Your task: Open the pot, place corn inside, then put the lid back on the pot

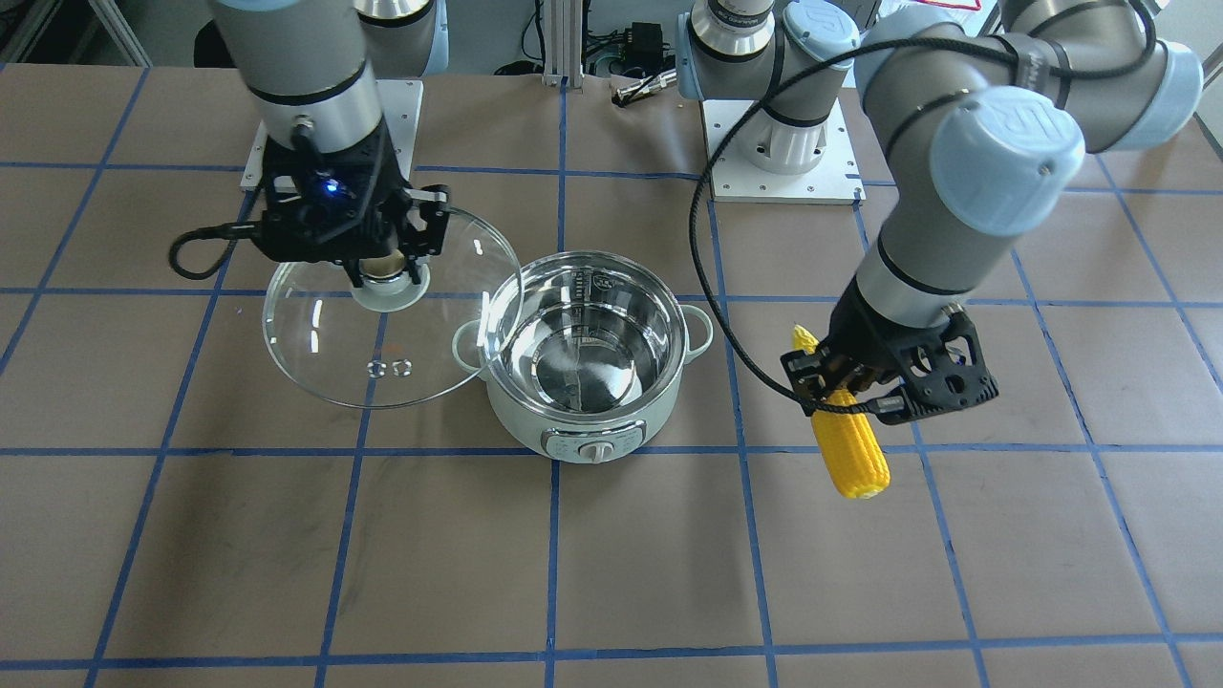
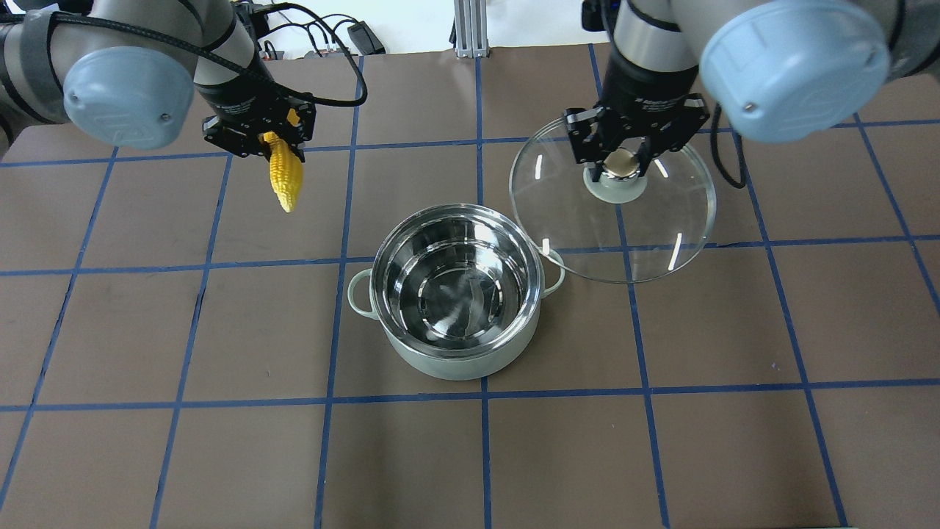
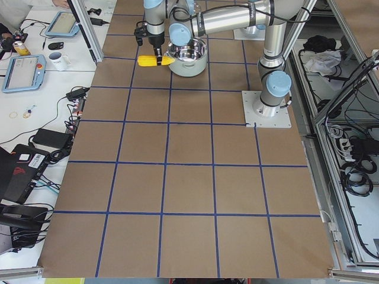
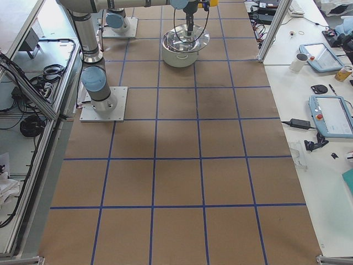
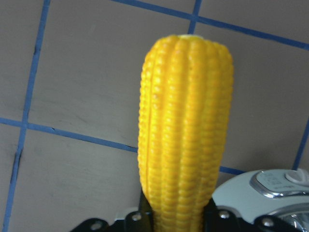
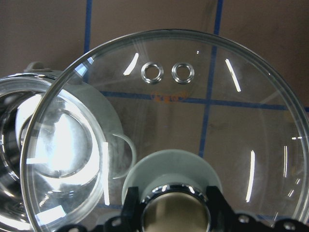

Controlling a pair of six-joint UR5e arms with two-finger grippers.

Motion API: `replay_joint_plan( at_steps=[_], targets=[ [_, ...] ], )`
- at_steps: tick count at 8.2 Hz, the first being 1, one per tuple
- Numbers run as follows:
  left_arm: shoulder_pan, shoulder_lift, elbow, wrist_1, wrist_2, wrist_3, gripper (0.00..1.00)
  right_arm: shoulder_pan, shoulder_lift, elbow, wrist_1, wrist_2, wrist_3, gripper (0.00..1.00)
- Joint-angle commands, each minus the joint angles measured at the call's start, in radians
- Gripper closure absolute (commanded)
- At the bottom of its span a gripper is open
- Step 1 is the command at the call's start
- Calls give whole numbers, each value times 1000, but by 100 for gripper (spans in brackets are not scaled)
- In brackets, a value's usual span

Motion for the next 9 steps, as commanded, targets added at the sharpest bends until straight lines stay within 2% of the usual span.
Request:
replay_joint_plan(
  at_steps=[1,4,7,9],
  targets=[
    [-135,43,-8,-24,-22,-198,100,-215,-42,-1,80,-20,-295,100],
    [-254,24,-13,-11,-52,-321,100,-364,-43,12,89,-13,-501,100],
    [-318,7,-106,-8,-83,-335,100,-379,-39,15,86,-11,-514,100],
    [-333,-6,-120,-8,-86,-328,100,-379,-37,16,88,-10,-514,100]
  ],
)
